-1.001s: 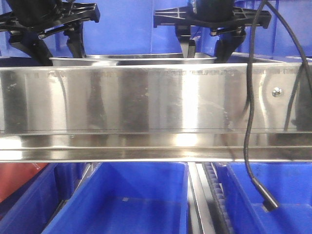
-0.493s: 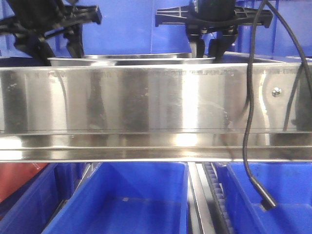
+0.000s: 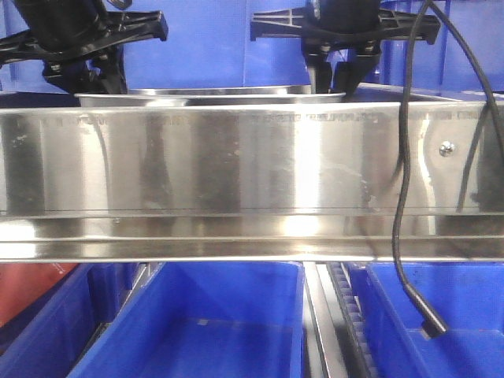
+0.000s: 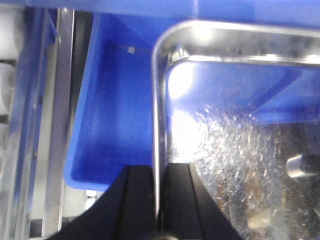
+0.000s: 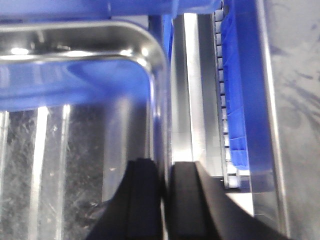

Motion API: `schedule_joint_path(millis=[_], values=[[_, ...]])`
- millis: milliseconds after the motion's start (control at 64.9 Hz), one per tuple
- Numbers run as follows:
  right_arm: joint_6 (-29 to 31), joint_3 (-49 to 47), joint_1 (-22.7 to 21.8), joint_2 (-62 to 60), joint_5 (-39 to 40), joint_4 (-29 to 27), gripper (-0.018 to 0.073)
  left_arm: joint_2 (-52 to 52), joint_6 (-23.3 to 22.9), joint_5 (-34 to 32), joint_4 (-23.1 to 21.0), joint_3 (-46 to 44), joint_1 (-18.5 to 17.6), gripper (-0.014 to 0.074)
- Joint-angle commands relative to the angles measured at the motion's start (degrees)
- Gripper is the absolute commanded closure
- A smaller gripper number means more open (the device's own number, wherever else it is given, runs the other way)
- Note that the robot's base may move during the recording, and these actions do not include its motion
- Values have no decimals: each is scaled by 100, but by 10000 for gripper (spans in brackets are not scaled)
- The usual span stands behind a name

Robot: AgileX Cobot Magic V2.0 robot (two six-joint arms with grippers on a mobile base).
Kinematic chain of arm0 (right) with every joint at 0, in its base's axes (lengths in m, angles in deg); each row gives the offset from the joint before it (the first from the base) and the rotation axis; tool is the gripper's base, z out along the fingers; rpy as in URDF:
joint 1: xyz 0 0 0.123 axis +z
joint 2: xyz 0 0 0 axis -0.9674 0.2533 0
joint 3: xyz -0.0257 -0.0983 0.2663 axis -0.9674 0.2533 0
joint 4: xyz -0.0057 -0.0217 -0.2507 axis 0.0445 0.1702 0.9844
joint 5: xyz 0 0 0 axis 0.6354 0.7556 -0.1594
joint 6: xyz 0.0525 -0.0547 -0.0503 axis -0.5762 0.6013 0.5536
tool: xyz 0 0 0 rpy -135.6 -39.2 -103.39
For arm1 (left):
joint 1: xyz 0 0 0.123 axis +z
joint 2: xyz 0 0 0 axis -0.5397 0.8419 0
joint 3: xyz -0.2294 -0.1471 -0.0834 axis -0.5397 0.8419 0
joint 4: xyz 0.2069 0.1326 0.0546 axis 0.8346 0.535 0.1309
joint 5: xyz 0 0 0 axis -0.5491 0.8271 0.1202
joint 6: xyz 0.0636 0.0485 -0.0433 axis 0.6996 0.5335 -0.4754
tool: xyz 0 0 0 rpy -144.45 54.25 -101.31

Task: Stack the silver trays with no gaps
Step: 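Close both grippers on the silver tray's rim, then lift the silver tray up off the shelf with both grippers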

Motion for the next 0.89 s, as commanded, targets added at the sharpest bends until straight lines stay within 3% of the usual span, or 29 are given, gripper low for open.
schedule_joint_path(millis=[0,262,462,585,878], values=[[57,-14,-3,-23,-48,0,631,-38,-13,69,1,-13,-25,602],[57,-374,72,-329,-336,401,627,-313,-55,380,-77,-239,-161,613],[57,-457,214,-841,-470,487,627,-807,-672,631,558,-647,-568,613],[57,-457,374,-1214,-492,860,627,-1089,-1043,869,1004,-882,-862,613],[57,-460,564,-2094,-395,950,627,-1587,-1194,982,1155,-1325,-1201,613]])
